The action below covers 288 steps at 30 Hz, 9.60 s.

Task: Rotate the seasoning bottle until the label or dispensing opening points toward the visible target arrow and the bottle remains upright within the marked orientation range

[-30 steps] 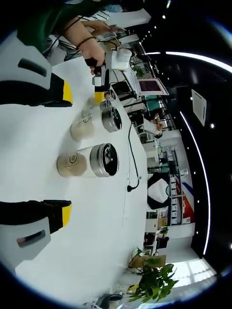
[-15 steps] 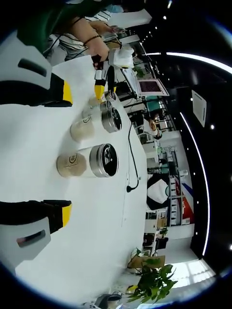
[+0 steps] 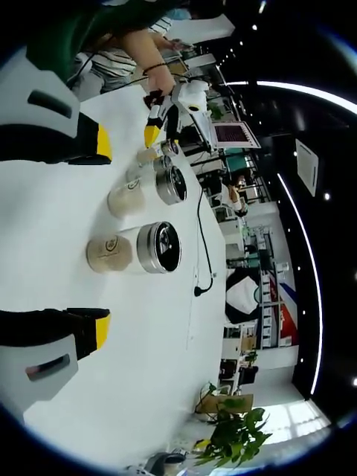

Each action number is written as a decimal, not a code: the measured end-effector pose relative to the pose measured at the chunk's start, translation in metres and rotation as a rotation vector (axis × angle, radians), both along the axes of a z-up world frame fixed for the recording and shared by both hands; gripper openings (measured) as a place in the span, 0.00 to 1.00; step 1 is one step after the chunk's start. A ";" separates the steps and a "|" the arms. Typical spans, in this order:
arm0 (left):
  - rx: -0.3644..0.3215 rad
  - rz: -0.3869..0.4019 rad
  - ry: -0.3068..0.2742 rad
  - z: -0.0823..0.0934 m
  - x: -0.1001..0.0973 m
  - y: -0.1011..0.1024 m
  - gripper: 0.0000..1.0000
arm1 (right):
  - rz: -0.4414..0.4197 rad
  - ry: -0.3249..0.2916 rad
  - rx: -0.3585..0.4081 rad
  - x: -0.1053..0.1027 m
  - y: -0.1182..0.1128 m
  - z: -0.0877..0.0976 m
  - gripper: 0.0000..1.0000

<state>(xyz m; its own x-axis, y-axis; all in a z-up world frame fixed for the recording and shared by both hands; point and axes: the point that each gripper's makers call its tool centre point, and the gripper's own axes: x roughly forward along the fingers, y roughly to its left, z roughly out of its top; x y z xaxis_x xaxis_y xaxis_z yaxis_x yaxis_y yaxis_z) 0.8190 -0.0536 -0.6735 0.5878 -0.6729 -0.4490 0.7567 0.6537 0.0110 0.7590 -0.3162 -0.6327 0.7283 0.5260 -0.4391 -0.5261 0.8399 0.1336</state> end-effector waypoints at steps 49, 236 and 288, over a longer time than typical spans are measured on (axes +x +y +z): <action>0.020 -0.239 0.012 -0.006 0.008 -0.015 0.37 | 0.001 0.013 -0.005 0.002 0.000 -0.003 0.80; -0.006 -0.129 -0.003 -0.007 0.009 -0.015 0.37 | -0.028 0.045 -0.024 -0.003 -0.007 -0.009 0.79; -0.070 0.258 0.026 -0.008 0.014 -0.010 0.37 | -0.013 0.052 -0.024 -0.001 -0.005 -0.013 0.79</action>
